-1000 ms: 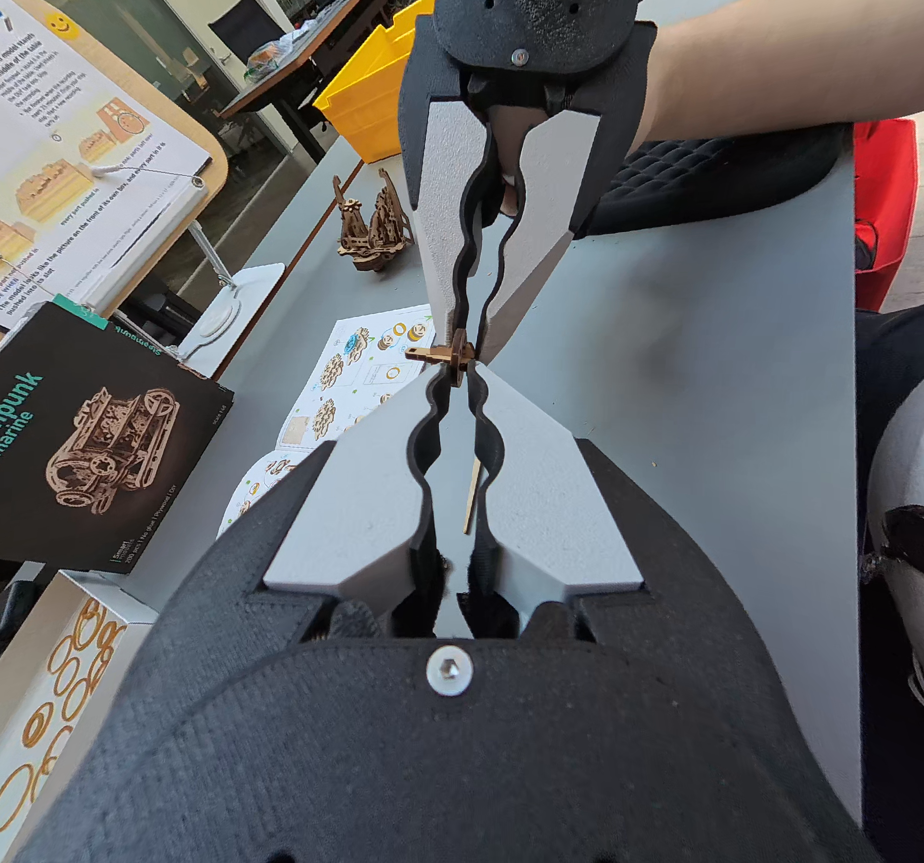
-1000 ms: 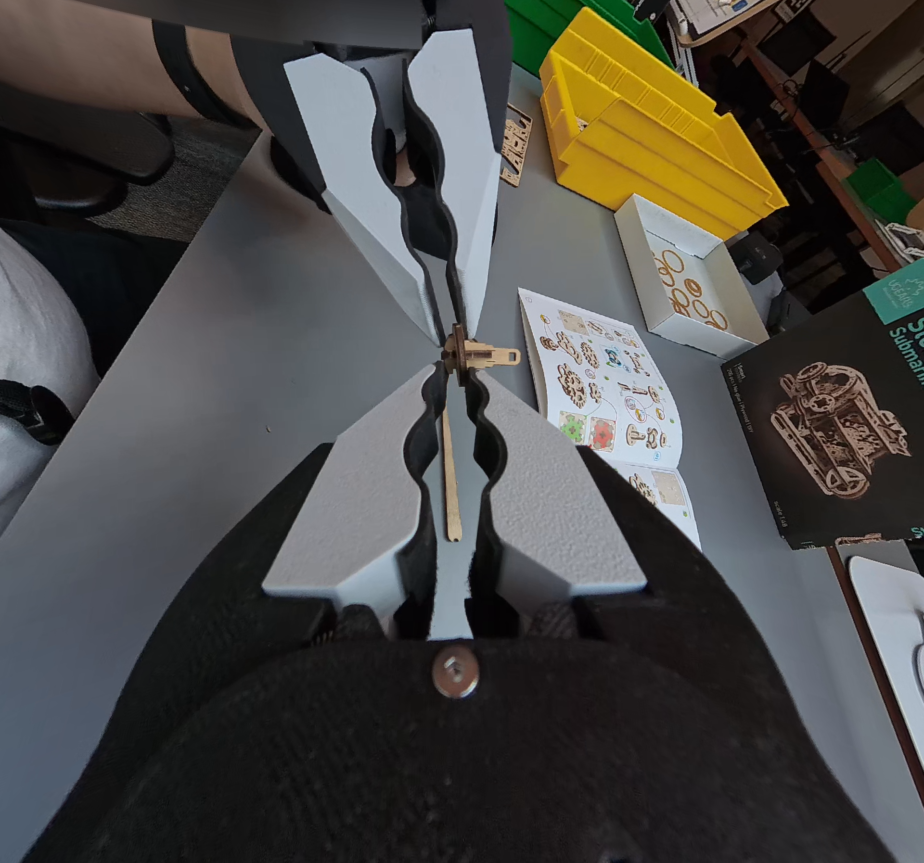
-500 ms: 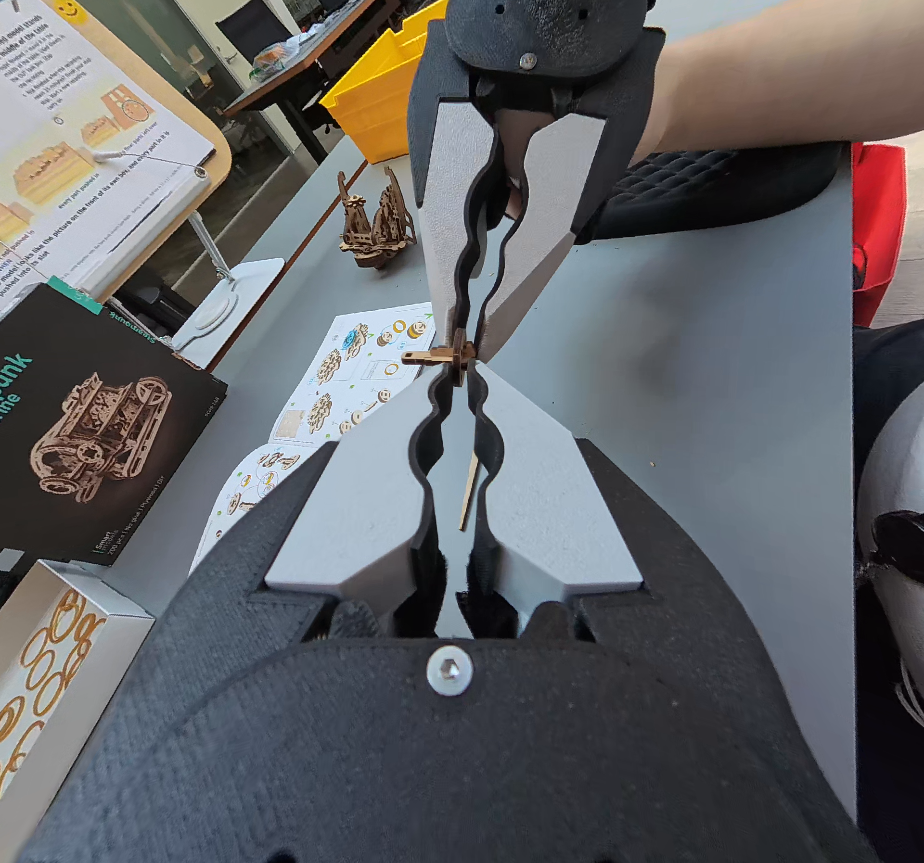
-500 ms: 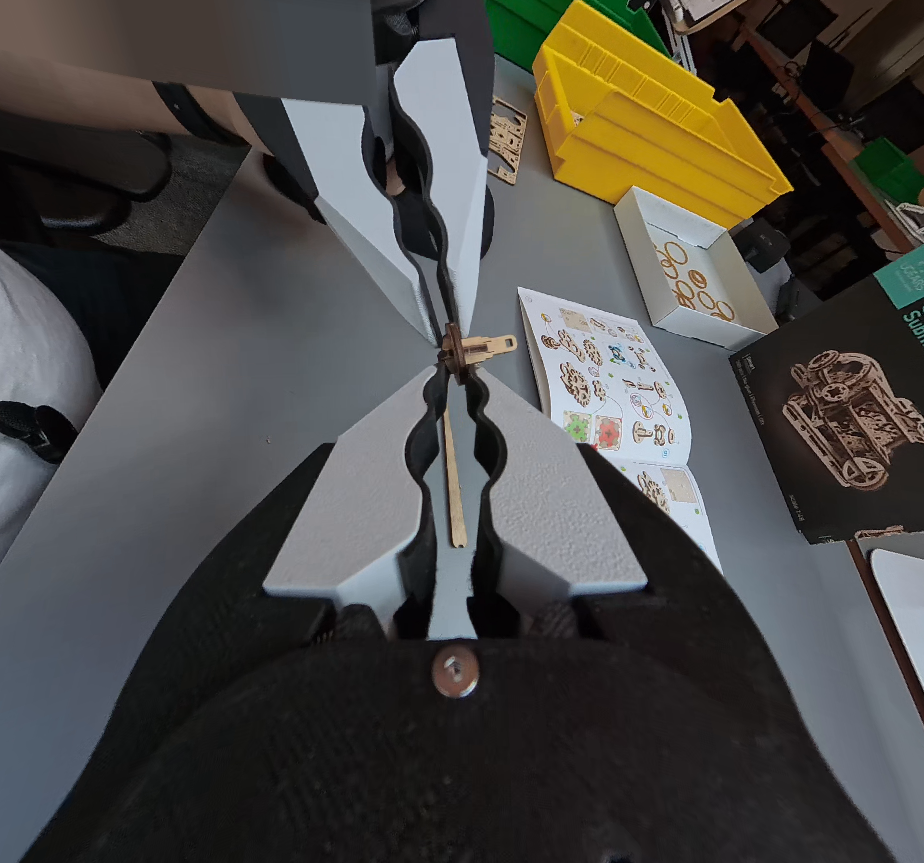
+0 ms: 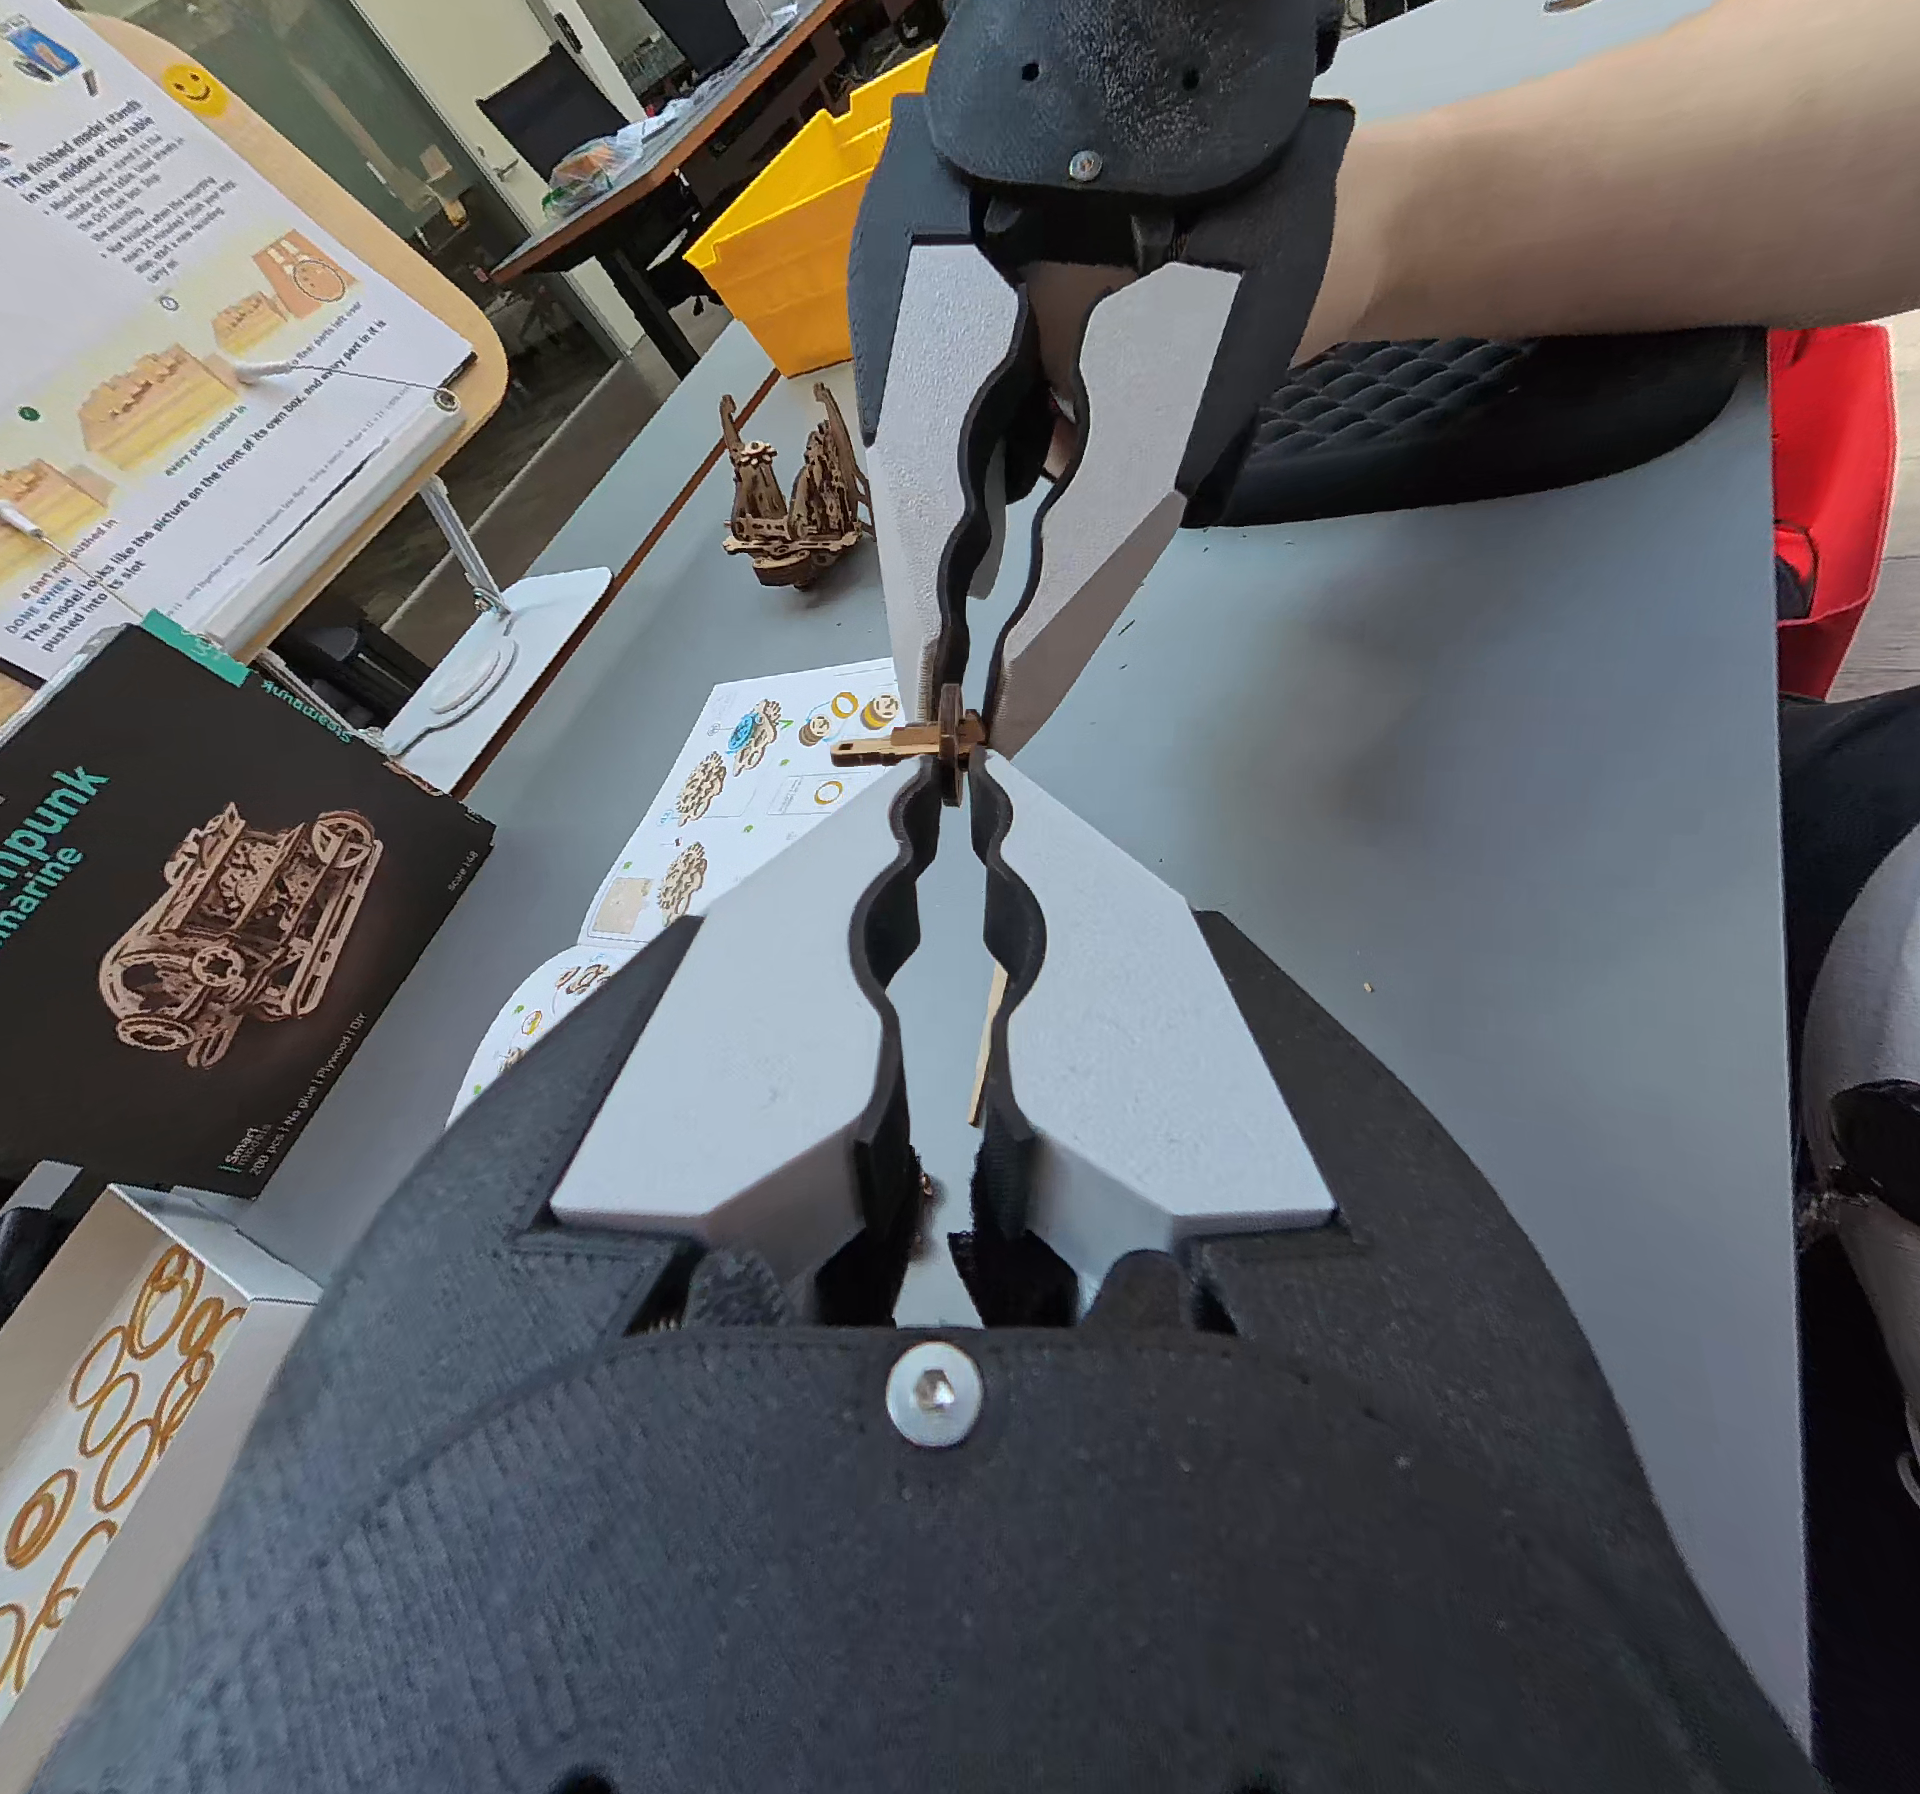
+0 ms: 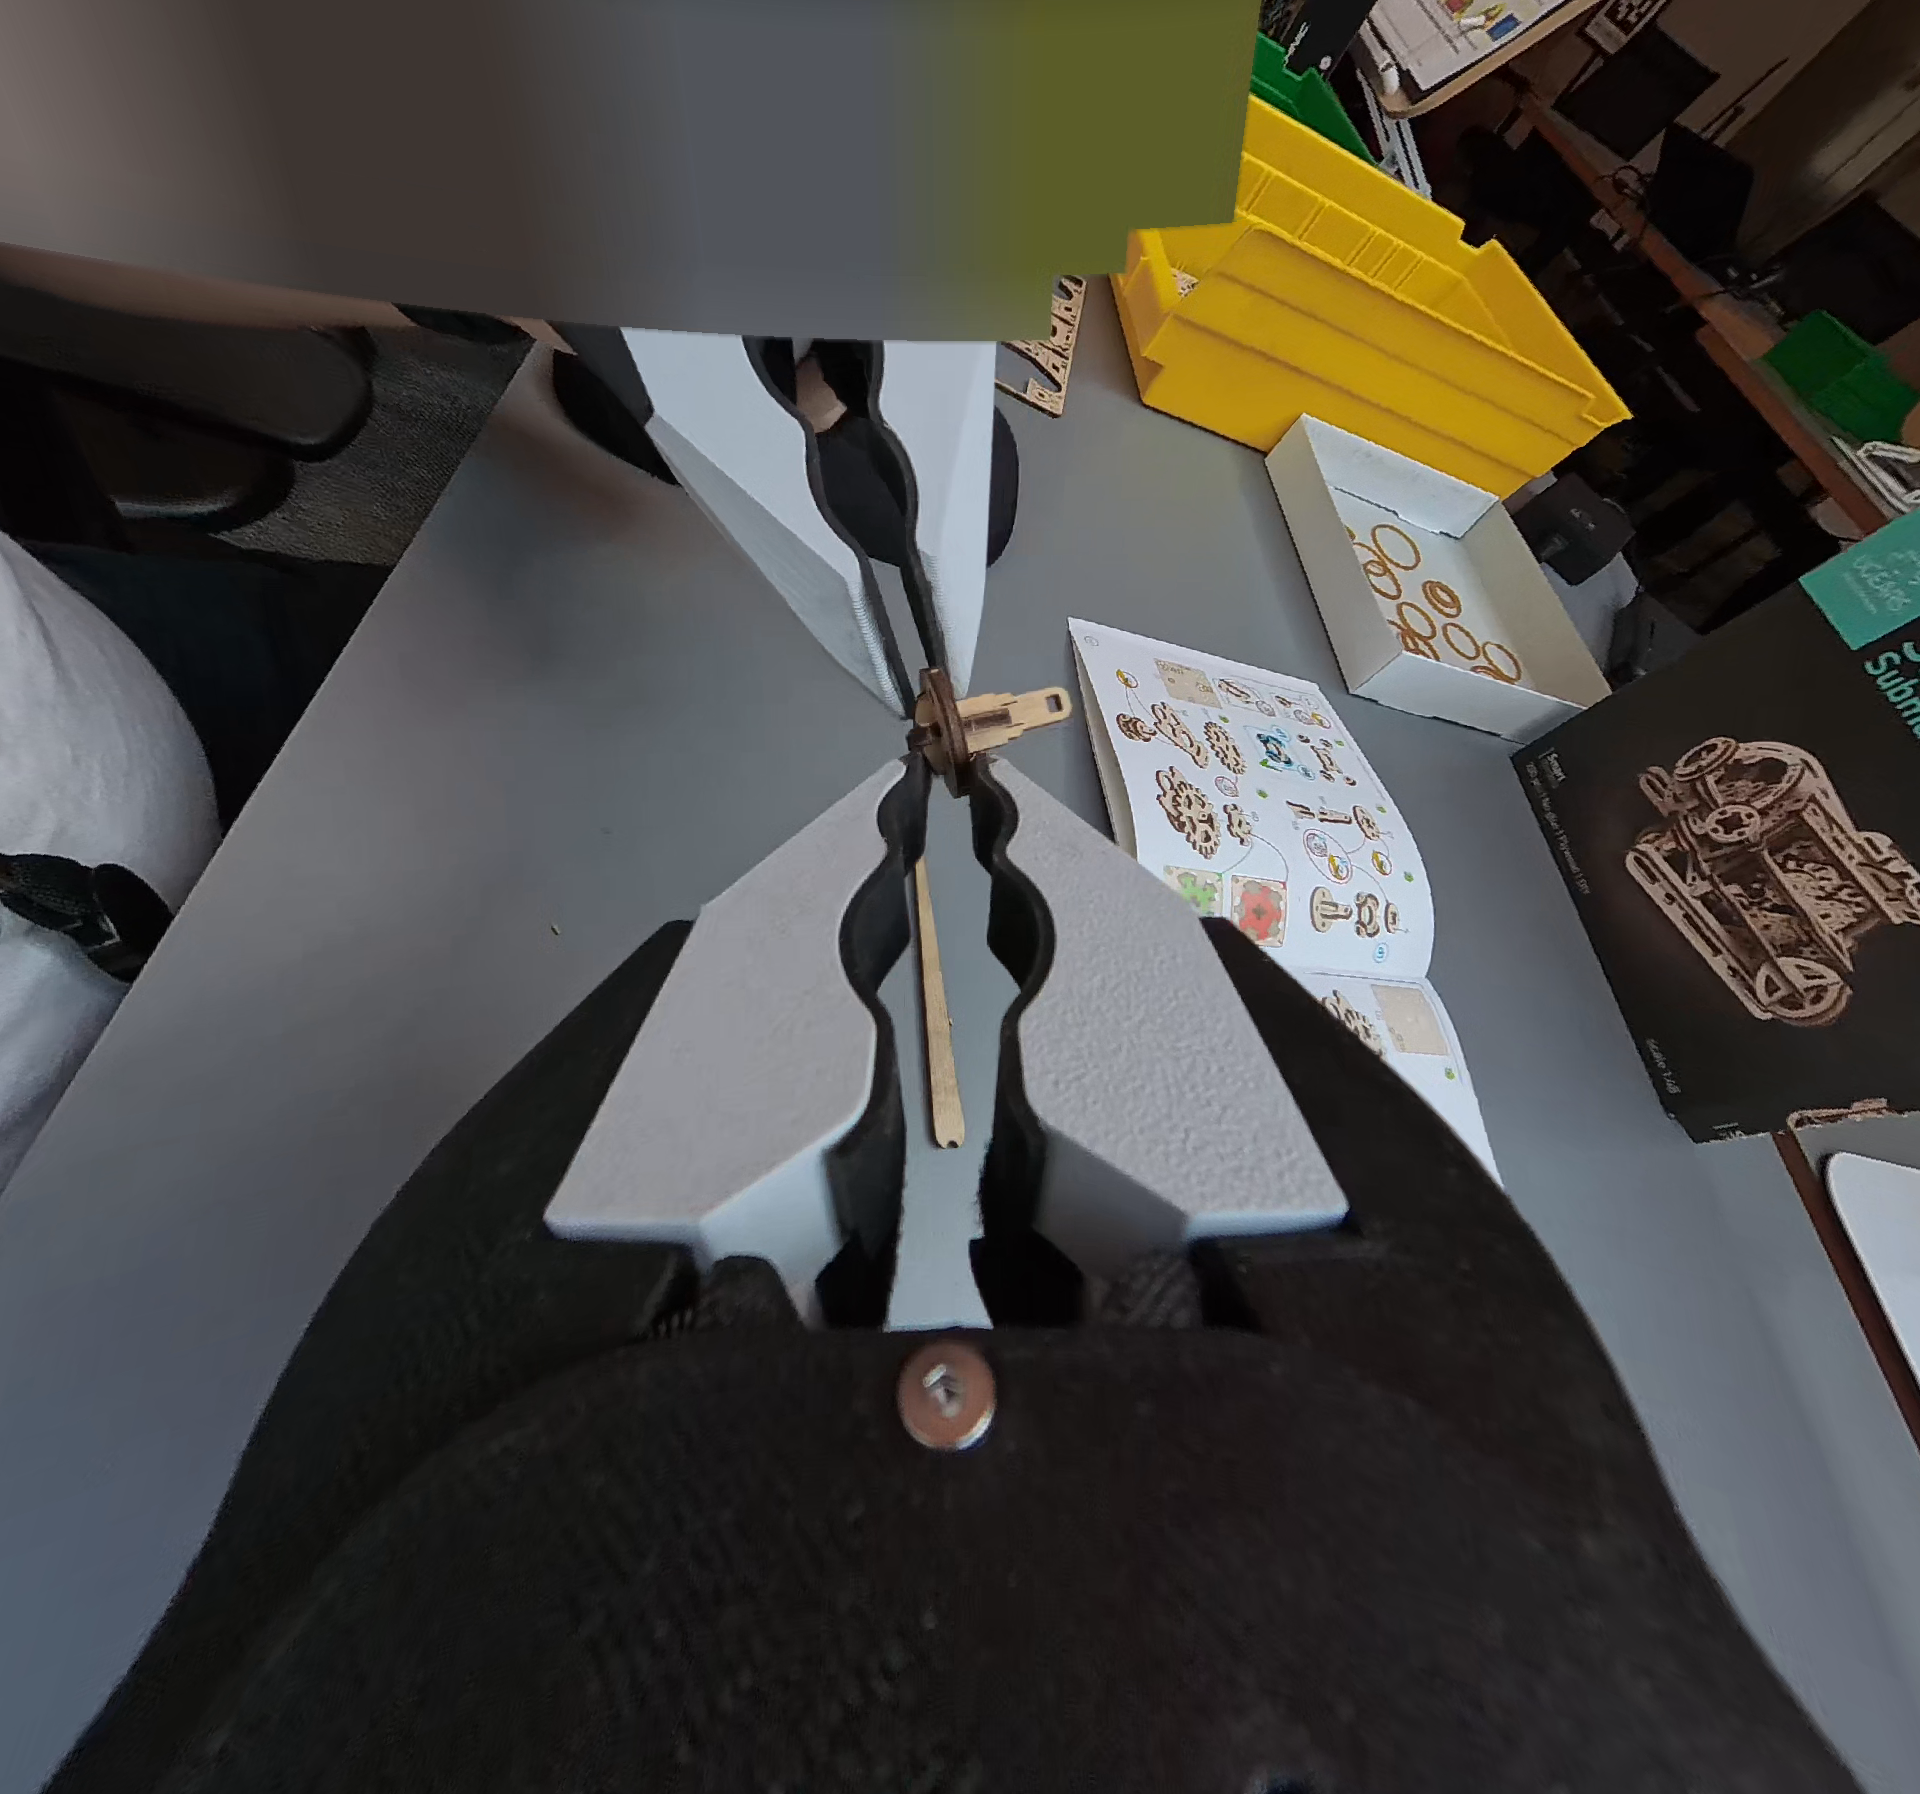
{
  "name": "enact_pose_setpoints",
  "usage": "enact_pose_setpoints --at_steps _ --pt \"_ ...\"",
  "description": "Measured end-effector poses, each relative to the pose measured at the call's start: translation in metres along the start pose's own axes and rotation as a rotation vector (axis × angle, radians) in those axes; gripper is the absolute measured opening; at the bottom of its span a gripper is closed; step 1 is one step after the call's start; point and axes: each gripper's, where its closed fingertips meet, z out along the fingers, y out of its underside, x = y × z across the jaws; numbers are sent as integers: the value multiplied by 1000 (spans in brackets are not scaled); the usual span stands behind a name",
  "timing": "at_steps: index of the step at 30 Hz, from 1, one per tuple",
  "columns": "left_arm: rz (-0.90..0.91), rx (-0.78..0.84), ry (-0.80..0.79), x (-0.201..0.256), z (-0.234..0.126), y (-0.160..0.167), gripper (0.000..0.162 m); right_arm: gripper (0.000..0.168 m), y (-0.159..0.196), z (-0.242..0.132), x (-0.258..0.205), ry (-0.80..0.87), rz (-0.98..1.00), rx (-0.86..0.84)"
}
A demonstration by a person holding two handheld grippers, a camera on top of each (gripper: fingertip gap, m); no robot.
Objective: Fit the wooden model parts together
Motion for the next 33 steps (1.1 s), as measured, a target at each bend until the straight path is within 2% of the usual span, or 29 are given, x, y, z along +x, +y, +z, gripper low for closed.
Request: enact_pose_setpoints --at_steps 1,2,3,4,5,7,13,23,33 --pt "14 -6 -8 0 0 0 3 13 1 -1 1 0 12 -8" --pt "38 -11 -16 -1 1 0 3 32 0 -2 4 21 3 -6" --pt "61 -19 -19 -1 1 0 3 41 -1 -2 5 35 -26 -3" --pt "79 -28 -21 -1 1 1 3 36 -1 -3 4 38 -65 -4" --pt "93 -40 -20 -1 2 2 3 24 -1 -4 1 45 -112 -1" --pt "112 -71 -10 0 3 5 3 15 -5 -5 2 83 -181 9" --pt "133 -93 26 4 3 8 3 9 -1 -3 -4 20 -126 6" --pt "156 -124 23 4 3 12 3 9 2 1 -5 -30 4 -2" --pt "121 -138 23 7 1 16 3 7 5 4 -10 -56 21 -41"
